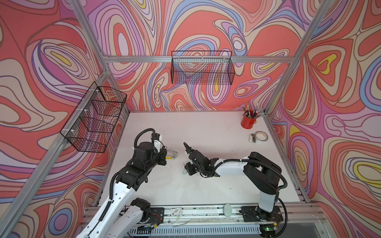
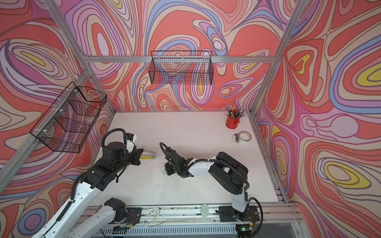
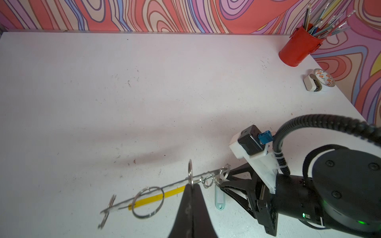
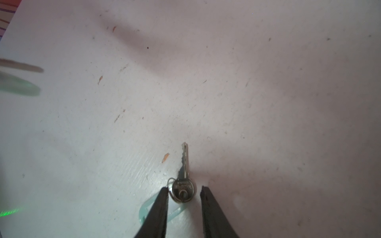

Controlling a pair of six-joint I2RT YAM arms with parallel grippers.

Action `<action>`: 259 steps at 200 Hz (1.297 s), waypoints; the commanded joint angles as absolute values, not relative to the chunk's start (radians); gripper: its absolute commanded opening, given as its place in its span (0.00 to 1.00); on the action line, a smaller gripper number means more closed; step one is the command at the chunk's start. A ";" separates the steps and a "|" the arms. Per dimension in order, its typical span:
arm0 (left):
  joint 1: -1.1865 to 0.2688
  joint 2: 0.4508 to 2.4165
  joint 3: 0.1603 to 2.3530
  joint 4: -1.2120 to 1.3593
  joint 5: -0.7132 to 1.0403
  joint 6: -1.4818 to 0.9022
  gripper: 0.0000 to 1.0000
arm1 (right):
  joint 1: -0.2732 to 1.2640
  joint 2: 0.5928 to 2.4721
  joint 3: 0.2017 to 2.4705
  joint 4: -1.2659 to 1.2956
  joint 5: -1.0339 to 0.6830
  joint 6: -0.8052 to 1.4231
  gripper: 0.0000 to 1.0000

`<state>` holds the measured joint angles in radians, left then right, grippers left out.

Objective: Put the keys on the keyring
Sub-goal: 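Lower the right gripper onto the loose pale-tagged key on the table, then grasp the key by its ring with the right gripper and lift it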

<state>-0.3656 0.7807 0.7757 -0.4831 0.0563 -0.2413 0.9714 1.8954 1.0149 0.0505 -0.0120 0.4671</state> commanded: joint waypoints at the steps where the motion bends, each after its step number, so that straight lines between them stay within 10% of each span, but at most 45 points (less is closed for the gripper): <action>1: -0.360 0.775 0.767 -0.480 0.069 -0.261 0.00 | 0.979 1.918 1.034 0.041 0.005 0.463 0.29; 104: -0.359 0.775 0.767 -0.483 0.068 -0.260 0.00 | 0.980 1.919 1.016 0.063 0.016 0.463 0.00; 259: -0.362 0.810 0.796 -0.456 0.401 -0.076 0.00 | 0.838 1.353 0.490 0.568 -0.315 0.177 0.00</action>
